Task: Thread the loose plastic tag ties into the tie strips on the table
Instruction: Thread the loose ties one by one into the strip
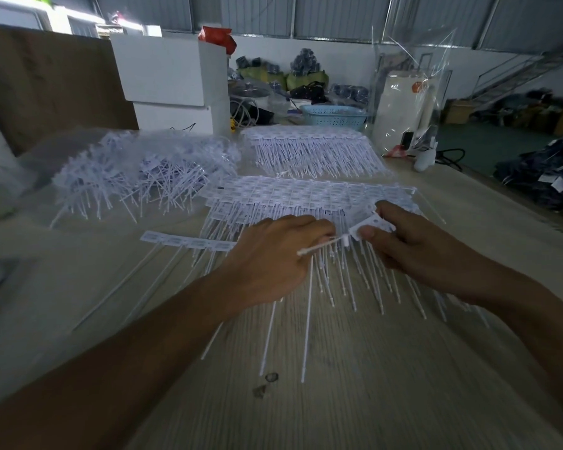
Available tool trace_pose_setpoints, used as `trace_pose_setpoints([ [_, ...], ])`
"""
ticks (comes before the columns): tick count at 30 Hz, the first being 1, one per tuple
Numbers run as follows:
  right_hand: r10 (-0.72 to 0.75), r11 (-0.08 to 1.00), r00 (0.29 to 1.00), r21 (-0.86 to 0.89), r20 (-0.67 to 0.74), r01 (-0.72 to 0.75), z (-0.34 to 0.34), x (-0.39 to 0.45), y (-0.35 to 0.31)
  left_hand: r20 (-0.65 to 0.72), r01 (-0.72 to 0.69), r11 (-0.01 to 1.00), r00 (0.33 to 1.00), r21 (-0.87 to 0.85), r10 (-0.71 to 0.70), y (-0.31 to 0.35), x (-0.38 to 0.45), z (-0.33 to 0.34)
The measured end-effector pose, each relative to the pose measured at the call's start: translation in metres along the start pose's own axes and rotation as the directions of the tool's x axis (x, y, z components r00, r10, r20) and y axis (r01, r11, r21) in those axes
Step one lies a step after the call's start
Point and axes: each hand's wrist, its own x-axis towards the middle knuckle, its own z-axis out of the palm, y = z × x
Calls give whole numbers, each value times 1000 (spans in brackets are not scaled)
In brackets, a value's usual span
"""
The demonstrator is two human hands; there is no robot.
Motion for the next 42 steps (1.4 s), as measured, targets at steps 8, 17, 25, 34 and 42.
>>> trace_pose_setpoints([
  [8,-110,875,945,-481,-309,-55,-27,5,14,-20,35,995,999,-88,-37,0,0,-1],
  [17,6,994,986,-105,-169,-24,4,4,-7,-102,50,990,993,-128,-63,6,0,0],
  [25,212,896,976,387,52,-215,11,-2,-24,-162,15,981,986,-194,-47,14,3,3],
  [34,291,856,954,463,-69,-228,8,2,-18,-3,70,989,997,-129,-71,1,4,-4],
  [42,171,930,981,343,-91,-130,11,0,-19,-130,18,1000,991,-16,-20,3,2,-4],
])
